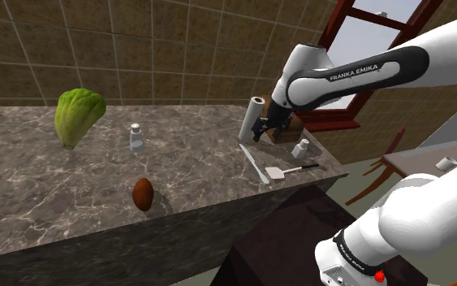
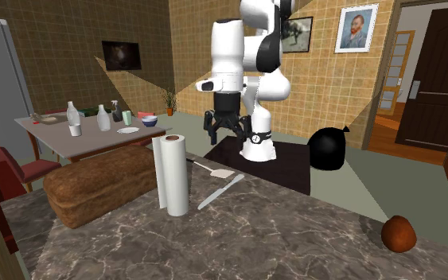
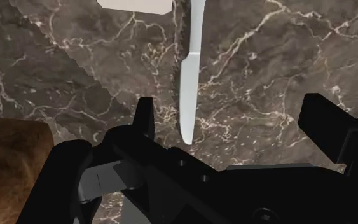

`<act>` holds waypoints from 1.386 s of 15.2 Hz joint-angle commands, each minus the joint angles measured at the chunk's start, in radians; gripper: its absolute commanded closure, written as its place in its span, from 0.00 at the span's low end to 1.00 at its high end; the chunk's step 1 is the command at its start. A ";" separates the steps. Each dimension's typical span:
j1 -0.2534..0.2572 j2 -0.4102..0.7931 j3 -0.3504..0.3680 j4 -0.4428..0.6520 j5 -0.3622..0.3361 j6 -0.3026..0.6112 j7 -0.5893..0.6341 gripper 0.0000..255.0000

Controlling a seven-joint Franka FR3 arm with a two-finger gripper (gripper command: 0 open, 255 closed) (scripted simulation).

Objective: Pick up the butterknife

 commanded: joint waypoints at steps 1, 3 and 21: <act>-0.007 0.080 0.000 0.001 -0.009 0.067 0.011 0.00; -0.012 0.155 0.001 0.006 -0.019 0.124 0.026 0.00; -0.017 0.369 -0.001 0.009 -0.041 0.317 0.056 1.00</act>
